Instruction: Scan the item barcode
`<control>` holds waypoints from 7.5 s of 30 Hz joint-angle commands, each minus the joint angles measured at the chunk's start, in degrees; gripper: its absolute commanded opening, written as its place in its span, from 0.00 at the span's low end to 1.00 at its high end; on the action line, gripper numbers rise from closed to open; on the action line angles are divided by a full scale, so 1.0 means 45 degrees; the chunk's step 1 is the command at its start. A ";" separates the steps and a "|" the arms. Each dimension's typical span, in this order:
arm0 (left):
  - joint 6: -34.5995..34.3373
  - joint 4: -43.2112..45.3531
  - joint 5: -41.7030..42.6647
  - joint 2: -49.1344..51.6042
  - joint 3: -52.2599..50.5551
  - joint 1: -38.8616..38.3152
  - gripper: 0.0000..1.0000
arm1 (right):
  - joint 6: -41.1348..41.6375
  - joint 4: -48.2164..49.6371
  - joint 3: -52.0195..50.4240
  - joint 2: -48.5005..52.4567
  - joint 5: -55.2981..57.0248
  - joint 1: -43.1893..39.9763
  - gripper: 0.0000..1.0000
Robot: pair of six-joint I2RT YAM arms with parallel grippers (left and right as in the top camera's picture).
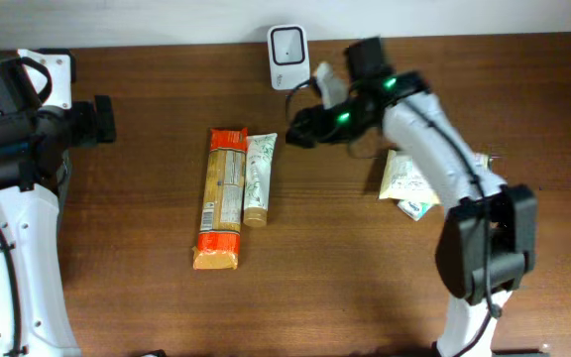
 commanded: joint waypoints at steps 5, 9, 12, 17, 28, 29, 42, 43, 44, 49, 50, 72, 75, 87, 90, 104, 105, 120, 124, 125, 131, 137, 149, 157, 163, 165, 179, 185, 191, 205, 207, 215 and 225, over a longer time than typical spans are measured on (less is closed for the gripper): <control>0.0199 0.0044 0.0097 -0.0024 0.0044 0.0000 0.99 | 0.4342 0.5493 -0.3580 0.0661 0.0947 0.2040 0.80; 0.0199 0.0044 0.0092 -0.0024 0.0044 0.0000 0.99 | 0.4639 0.5969 -0.3580 0.1695 0.1015 0.2516 0.79; 0.0199 0.0044 0.0097 -0.0024 0.0044 0.0000 0.99 | 0.4784 0.6028 -0.3580 0.2079 0.1166 0.2560 0.67; 0.0199 0.0044 0.0097 -0.0024 0.0044 0.0000 0.99 | 0.5362 0.6120 -0.3580 0.2696 0.1394 0.2637 0.29; 0.0199 0.0044 0.0097 -0.0024 0.0044 0.0000 0.99 | 0.3128 0.3449 -0.2040 0.1549 0.2642 0.2608 0.04; 0.0199 0.0044 0.0097 -0.0024 0.0044 0.0000 0.99 | 0.2579 0.1821 -0.1175 0.1268 0.4075 0.2691 0.04; 0.0199 0.0044 0.0097 -0.0024 0.0044 0.0000 0.99 | 0.0568 -0.2589 0.0593 0.3211 1.3804 0.6285 0.04; 0.0199 0.0044 0.0092 -0.0024 0.0044 0.0000 0.99 | 0.0233 -0.2370 0.0593 0.3211 1.3741 0.6581 0.05; 0.0199 0.0044 0.0097 -0.0024 0.0044 0.0000 0.99 | 0.0005 -0.2263 0.0593 0.3211 1.3731 0.6849 0.12; 0.0199 0.0044 0.0097 -0.0024 0.0044 0.0000 0.99 | -0.0112 -0.2186 0.0641 0.3181 1.2638 0.7699 0.75; 0.0199 0.0044 0.0097 -0.0024 0.0044 0.0000 0.99 | -0.0112 -0.2215 0.0714 0.3147 1.2444 0.7694 0.75; 0.0199 0.0044 0.0097 -0.0024 0.0049 0.0000 0.99 | -0.1151 -0.3007 -0.0631 0.1763 0.3677 0.2618 0.70; 0.0199 0.0044 0.0097 -0.0024 0.0044 0.0000 0.99 | -0.0612 -0.1778 -0.1404 0.1763 0.4303 0.2807 0.55; 0.0199 0.0044 0.0097 -0.0024 0.0044 0.0000 0.99 | -0.0087 -0.2885 0.0787 0.1666 1.4270 0.4318 0.12; 0.0199 0.0044 0.0097 -0.0024 0.0044 0.0000 0.99 | -0.0044 -0.2633 0.0248 0.2176 1.2716 0.5484 0.56; 0.0199 0.0044 0.0097 -0.0024 0.0044 0.0000 0.99 | -0.0049 -0.1477 0.0840 0.2176 0.8816 0.3371 0.61; 0.0199 0.0044 0.0097 -0.0024 0.0044 0.0000 0.99 | -0.0044 -0.1273 0.0675 0.2346 0.8344 0.3458 0.48; 0.0199 0.0044 0.0097 -0.0024 0.0044 0.0000 0.99 | -0.3021 -0.2055 0.2239 0.3468 1.1642 0.4522 0.04; 0.0199 0.0044 0.0097 -0.0024 0.0044 -0.0015 0.99 | -1.1244 -0.2764 0.2244 0.3468 1.2099 0.4609 0.04; 0.0199 0.0044 0.0097 -0.0024 0.0049 -0.0015 0.99 | -1.2876 -0.2943 0.2244 0.3468 1.2026 0.4600 0.04; 0.0199 0.0044 0.0097 -0.0024 0.0044 0.0083 0.99 | -1.5902 -0.3152 0.2273 0.3390 1.1740 0.4590 0.74; 0.0199 0.0044 0.0097 -0.0024 0.0049 0.0083 0.99 | -0.8485 -0.3434 0.4585 0.2642 1.1414 0.4425 0.99; 0.0199 0.0044 0.0097 -0.0024 0.0044 0.0083 0.99 | 0.7179 -0.2050 0.3031 0.3070 0.4760 0.3041 0.73; 0.0199 0.0044 0.0097 -0.0024 0.0049 0.0083 0.99 | 0.9617 -0.1005 0.1613 0.3123 0.4833 0.3070 0.73; 0.0199 0.0044 0.0097 -0.0024 0.0049 0.0083 0.99 | 0.1268 -0.1486 0.1642 0.3123 0.4930 0.3531 0.76; 0.0199 0.0044 0.0097 -0.0024 0.0044 0.0083 0.99 | 0.1302 -0.2108 0.2006 0.2487 0.4940 0.3356 0.90; 0.0199 0.0044 0.0097 -0.0024 0.0049 0.0083 0.99 | 0.8777 -0.1899 -0.2856 -0.0078 0.7543 0.2846 0.05; 0.0199 0.0044 0.0097 -0.0024 0.0044 0.0083 0.99 | 0.8762 0.0486 -0.3759 -0.0073 1.0083 0.2807 0.08; 0.0199 0.0044 0.0097 -0.0024 0.0049 0.0083 0.99 | 0.3764 0.4818 -0.3759 0.0248 0.8835 0.2419 0.07; 0.0199 0.0044 0.0097 -0.0024 0.0044 0.0083 0.99 | 0.0986 0.3711 -0.2657 0.0850 -0.0437 0.0005 0.69; 0.0199 0.0044 0.0097 -0.0024 0.0044 0.0083 0.99 | 0.1049 0.3716 -0.2657 0.1268 -0.0427 0.0442 0.69; 0.0199 0.0044 0.0097 -0.0024 0.0044 0.0083 0.99 | 0.2778 0.4163 -0.2657 0.2560 0.0967 0.1195 0.68; 0.0199 0.0044 0.0097 -0.0024 0.0044 0.0083 0.99 | 0.3852 0.4512 -0.2652 0.3381 0.1151 0.1399 0.04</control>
